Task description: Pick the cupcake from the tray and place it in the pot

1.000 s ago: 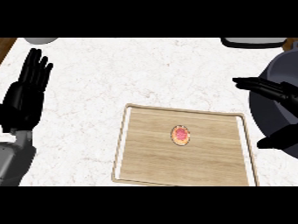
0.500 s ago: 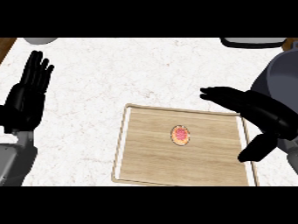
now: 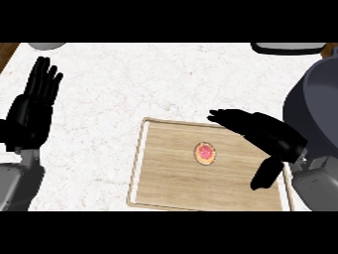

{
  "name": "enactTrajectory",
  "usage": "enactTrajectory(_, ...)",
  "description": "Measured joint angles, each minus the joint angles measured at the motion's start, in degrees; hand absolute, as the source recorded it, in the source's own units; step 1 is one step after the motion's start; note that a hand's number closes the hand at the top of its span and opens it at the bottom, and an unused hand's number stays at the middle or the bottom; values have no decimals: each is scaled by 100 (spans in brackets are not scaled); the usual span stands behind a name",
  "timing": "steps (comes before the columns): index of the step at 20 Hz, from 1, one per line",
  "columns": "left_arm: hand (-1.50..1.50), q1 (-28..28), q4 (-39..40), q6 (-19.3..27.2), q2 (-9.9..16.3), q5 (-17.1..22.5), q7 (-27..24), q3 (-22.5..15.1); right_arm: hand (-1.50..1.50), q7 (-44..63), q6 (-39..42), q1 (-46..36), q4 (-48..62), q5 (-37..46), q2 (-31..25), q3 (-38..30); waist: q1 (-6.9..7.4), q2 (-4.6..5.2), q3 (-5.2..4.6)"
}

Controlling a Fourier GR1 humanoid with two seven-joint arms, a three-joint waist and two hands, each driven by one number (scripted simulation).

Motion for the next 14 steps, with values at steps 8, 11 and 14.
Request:
enactTrajectory(8, 0, 87, -124, -146, -204, -239, 121, 156, -150, -505, -161, 177, 258, 749, 582, -65, -2, 1, 1)
enactTrajectory(11, 0, -40, -79, -175, -264, -320, 215, 246, -150, -554, -87, 125, 338, 972, 757, -136, -6, 1, 1)
enactTrajectory(14, 0, -18, -9, -261, -305, -371, 130, 333, -150, -524, -187, 368, 231, 1252, 805, -144, -16, 0, 1)
